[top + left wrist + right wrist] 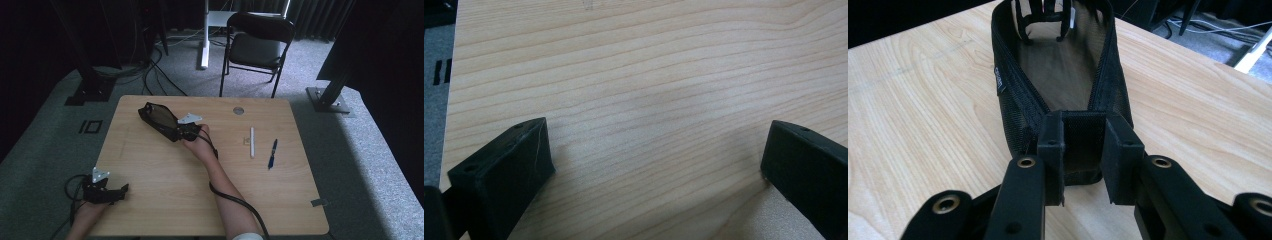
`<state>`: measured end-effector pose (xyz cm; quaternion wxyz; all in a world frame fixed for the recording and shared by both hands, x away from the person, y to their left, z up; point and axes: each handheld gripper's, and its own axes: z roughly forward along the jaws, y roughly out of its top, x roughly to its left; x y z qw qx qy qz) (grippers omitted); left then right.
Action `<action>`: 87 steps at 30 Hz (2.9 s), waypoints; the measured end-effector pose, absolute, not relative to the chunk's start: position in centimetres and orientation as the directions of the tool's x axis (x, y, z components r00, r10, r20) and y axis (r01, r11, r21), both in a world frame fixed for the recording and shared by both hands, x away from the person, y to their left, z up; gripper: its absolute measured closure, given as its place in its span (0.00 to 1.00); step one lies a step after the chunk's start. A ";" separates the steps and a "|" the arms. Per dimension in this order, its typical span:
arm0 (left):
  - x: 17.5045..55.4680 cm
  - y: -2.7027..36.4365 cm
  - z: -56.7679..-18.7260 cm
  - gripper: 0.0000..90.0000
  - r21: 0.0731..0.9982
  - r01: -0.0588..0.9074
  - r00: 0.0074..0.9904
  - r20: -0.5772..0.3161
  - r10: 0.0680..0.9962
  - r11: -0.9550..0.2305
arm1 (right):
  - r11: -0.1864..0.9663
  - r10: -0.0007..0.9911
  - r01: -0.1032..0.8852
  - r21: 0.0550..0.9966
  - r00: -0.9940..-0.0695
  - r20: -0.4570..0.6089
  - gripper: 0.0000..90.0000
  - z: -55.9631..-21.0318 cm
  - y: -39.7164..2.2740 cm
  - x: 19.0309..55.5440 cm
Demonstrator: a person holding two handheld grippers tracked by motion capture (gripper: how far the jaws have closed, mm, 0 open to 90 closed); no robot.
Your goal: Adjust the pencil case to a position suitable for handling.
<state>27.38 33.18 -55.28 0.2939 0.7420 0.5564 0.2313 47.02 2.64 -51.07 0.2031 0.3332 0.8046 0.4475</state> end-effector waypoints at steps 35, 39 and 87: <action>27.4 33.2 -55.3 0.00 0.693 0.690 0.275 0.017 0.961 -0.209 | 0.372 0.715 0.371 0.851 -0.699 -0.009 0.81 -51.1 -1.0 43.3; 27.4 33.2 -55.3 0.00 0.692 0.691 0.275 0.018 0.961 -0.211 | 0.355 0.724 0.384 0.852 -0.690 0.010 0.81 -51.2 -2.0 42.9; 27.4 33.2 -55.3 0.00 0.693 0.690 0.274 0.017 0.962 -0.209 | 0.352 0.722 0.390 0.851 -0.692 0.018 0.81 -51.4 -10.5 35.1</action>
